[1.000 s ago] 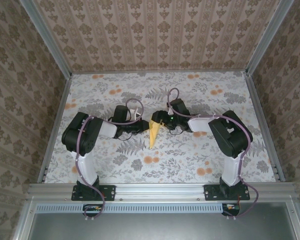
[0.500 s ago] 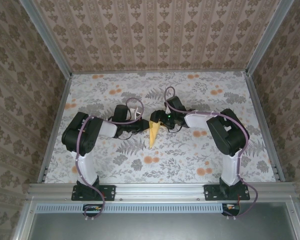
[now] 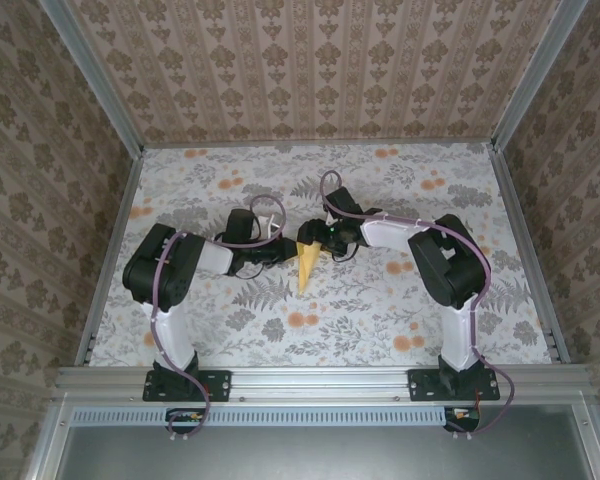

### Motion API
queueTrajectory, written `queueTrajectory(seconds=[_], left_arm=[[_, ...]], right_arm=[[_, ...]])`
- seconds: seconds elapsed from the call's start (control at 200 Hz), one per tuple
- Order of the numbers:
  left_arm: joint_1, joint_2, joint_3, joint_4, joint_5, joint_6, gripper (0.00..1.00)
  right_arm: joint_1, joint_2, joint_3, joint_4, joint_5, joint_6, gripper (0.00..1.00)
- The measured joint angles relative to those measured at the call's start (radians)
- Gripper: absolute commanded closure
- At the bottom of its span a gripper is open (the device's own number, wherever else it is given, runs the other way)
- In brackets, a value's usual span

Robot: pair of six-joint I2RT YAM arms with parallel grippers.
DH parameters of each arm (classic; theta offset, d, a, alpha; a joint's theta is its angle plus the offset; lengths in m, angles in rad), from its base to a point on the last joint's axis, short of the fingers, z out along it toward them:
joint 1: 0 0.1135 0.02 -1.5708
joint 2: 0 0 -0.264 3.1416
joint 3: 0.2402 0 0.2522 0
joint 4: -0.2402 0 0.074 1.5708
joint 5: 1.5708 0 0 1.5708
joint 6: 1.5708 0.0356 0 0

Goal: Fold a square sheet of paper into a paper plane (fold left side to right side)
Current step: Fold the wing for the fifth time at the center of the table.

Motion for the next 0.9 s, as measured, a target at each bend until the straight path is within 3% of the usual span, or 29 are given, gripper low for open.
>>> queueTrajectory(seconds=[0.9], left_arm=[[0.003,0.058,0.050,-0.056,0.003,0.059,1.00]], right_arm=[[0.006,0.006,0.015,-0.021,0.011,-0.018,0.24]])
